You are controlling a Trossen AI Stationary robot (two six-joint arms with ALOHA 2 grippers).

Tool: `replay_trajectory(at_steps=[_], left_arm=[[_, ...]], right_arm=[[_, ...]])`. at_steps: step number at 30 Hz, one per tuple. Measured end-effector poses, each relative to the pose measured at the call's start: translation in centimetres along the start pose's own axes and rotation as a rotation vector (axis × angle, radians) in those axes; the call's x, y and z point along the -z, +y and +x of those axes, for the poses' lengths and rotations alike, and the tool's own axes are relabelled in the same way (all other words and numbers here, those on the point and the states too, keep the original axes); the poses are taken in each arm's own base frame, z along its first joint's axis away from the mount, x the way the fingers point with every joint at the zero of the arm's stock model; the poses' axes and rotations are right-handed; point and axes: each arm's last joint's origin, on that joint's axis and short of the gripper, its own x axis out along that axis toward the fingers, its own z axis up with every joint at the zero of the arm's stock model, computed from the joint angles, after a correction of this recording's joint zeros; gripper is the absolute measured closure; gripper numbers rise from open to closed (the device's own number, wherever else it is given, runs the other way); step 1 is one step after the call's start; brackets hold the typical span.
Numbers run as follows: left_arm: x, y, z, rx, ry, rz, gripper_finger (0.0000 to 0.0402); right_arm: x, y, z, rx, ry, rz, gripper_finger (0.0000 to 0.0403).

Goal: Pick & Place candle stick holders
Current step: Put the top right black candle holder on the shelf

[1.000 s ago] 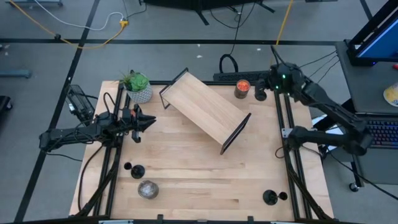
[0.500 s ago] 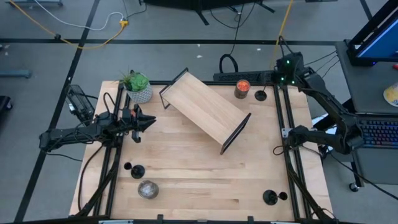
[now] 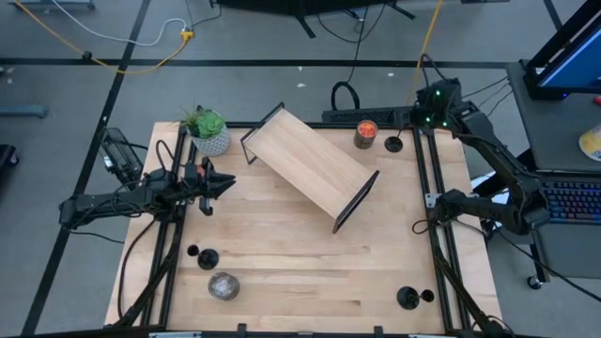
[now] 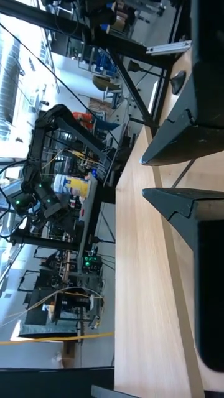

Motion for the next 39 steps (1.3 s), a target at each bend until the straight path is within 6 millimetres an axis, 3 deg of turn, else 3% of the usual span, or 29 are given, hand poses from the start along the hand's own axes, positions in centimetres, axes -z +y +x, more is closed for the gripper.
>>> replay_trajectory(at_steps=[9, 16, 23, 39], left_arm=[[0.0, 0.0, 0.0, 0.0, 0.0, 0.0, 0.033], [0.0, 0.0, 0.0, 0.0, 0.001, -0.001, 0.033], [0.0, 0.0, 0.0, 0.001, 0.001, -0.002, 0.033], [0.0, 0.0, 0.0, 0.001, 0.001, -0.002, 0.033]], right_arm=[[-0.5, -0.1, -0.1, 0.007, 0.038, 0.0, 0.0369], [-3.1, 0.2, 0.5, 0.077, 0.252, -0.011, 0.0371], [-3.7, 0.3, 1.3, 0.125, 0.376, 0.001, 0.0367], [-4.0, 0.3, 1.4, 0.152, 0.345, 0.05, 0.0243]])
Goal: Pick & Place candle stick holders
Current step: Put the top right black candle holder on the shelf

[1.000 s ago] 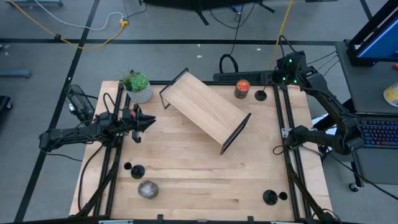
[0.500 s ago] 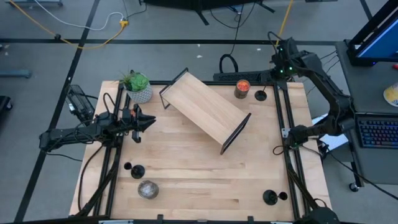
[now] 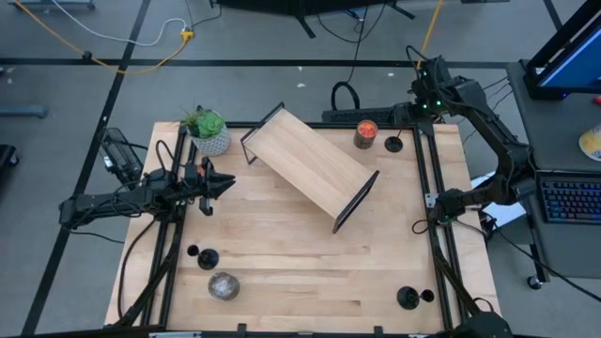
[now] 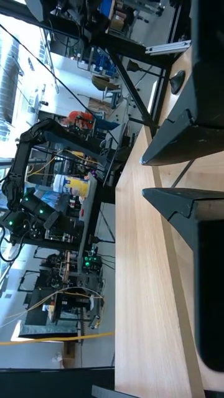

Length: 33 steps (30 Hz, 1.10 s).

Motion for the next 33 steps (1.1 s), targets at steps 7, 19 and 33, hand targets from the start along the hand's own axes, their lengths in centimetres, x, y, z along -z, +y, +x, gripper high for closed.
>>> replay_trajectory(at_steps=[7, 19, 33], left_arm=[[0.0, 0.0, 0.0, 0.0, 0.0, 0.0, 0.033], [0.0, 0.0, 0.0, 0.0, 0.001, 0.0, 0.033], [0.0, 0.0, 0.0, 0.001, 0.0, 0.0, 0.033]], right_arm=[[0.1, 0.2, 0.4, 0.038, -0.014, 0.001, 0.023], [0.0, 0.2, 0.6, 0.064, -0.039, 0.035, 0.0238], [-0.2, 0.8, 1.8, 0.175, -0.032, 0.055, 0.0238]])
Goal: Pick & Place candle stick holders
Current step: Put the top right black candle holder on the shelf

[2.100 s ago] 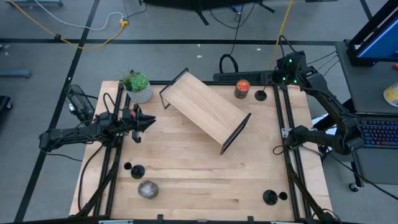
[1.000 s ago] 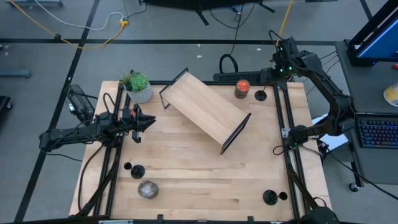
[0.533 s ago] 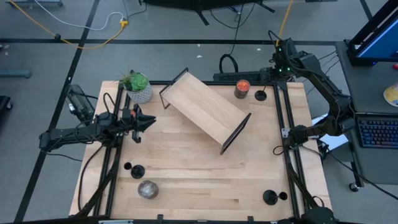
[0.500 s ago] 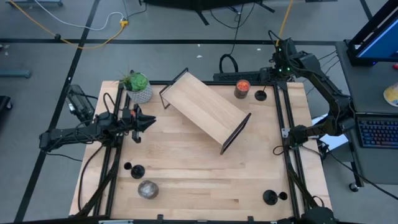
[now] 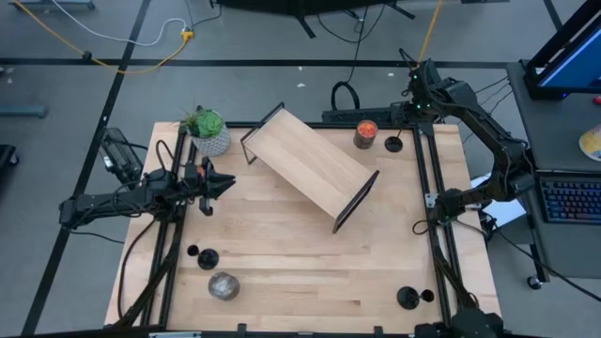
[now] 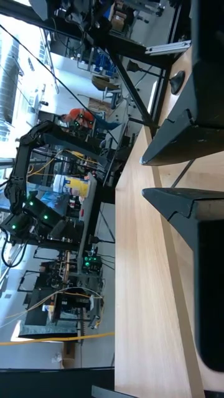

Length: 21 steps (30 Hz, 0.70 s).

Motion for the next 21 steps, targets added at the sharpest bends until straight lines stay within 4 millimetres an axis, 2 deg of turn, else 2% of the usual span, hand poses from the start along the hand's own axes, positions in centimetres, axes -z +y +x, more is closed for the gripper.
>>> replay_trajectory(at_steps=[21], left_arm=[[0.0, 0.0, 0.0, 0.0, 0.0, 0.0, 0.033]], right_arm=[[0.28, 0.06, 0.67, 0.018, 0.063, 0.004, 0.0238]])
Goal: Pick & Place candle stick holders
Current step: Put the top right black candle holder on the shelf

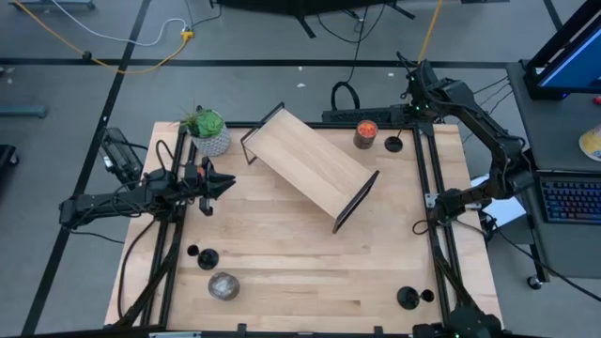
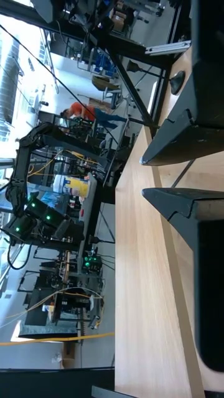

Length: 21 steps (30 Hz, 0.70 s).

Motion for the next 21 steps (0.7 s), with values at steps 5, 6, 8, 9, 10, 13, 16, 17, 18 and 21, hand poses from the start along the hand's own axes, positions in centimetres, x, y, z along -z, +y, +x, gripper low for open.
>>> replay_trajectory(at_steps=[5, 6, 8, 9, 10, 13, 16, 17, 18, 21], left_arm=[[0.0, 0.0, 0.0, 0.0, 0.0, 0.0, 0.033], [0.0, 0.0, 0.0, 0.0, 0.0, 0.0, 0.033], [0.0, 0.0, 0.0, 0.0, 0.0, 0.0, 0.033], [0.0, 0.0, 0.0, 0.0, 0.0, 0.0, 0.033], [0.0, 0.0, 0.0, 0.0, 0.0, 0.0, 0.033], [0.0, 0.0, 0.0, -0.001, -0.001, 0.0, 0.033], [0.0, 0.0, 0.0, 0.0, -0.001, 0.0, 0.033], [0.0, 0.0, 0.0, 0.0, -0.001, 0.0, 0.033], [0.0, 0.0, 0.0, -0.001, -0.001, 0.0, 0.033], [0.0, 0.0, 0.0, -0.001, -0.001, 0.0, 0.033]], right_arm=[[0.04, -0.02, -0.02, 0.001, 0.004, -0.009, 0.0238], [0.06, -0.02, -0.02, 0.002, 0.005, -0.009, 0.0238], [0.07, 0.02, 0.05, 0.006, 0.001, -0.011, 0.0238], [0.14, 0.09, 0.13, 0.014, 0.002, -0.015, 0.0238], [0.24, 0.19, 0.25, 0.026, 0.002, -0.021, 0.0238], [0.45, 0.44, 0.58, 0.049, -0.005, -0.04, 0.0238], [0.4, 0.49, 0.7, 0.064, -0.022, -0.03, 0.0238], [0.37, 0.48, 0.71, 0.065, -0.025, -0.024, 0.0238], [0.37, 0.47, 0.71, 0.067, -0.026, -0.021, 0.0238], [0.42, 0.46, 0.86, 0.072, -0.027, -0.023, 0.0238]])
